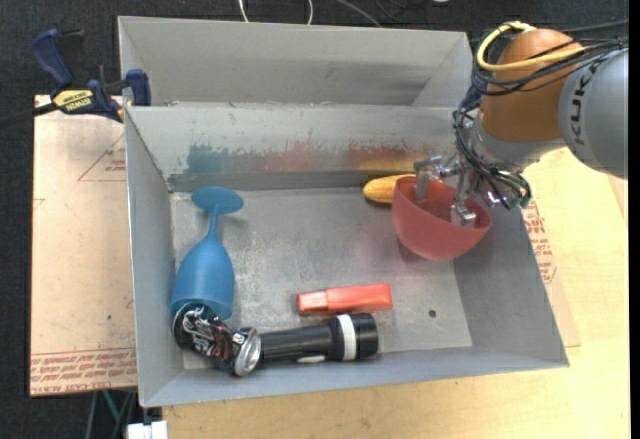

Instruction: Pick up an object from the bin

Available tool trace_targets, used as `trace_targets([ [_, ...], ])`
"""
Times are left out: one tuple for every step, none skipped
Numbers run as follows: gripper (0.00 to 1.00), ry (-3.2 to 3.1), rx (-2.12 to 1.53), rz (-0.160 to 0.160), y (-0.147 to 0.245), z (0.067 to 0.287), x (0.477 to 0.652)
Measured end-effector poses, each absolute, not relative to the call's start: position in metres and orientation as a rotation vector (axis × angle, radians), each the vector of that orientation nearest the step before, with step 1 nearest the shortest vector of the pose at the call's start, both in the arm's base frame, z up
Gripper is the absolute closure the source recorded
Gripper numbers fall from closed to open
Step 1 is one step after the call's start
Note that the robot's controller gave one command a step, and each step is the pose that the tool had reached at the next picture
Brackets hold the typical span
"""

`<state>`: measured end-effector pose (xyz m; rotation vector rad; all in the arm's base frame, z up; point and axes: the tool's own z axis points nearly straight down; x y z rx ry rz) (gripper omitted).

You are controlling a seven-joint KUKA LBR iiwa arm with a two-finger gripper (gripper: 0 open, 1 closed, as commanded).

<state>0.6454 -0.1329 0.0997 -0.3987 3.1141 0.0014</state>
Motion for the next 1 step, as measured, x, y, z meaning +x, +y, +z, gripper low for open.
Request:
trace_targets([
  [0.00,3.103,-0.409,-0.001,-0.1424,0.1417,0.6469],
])
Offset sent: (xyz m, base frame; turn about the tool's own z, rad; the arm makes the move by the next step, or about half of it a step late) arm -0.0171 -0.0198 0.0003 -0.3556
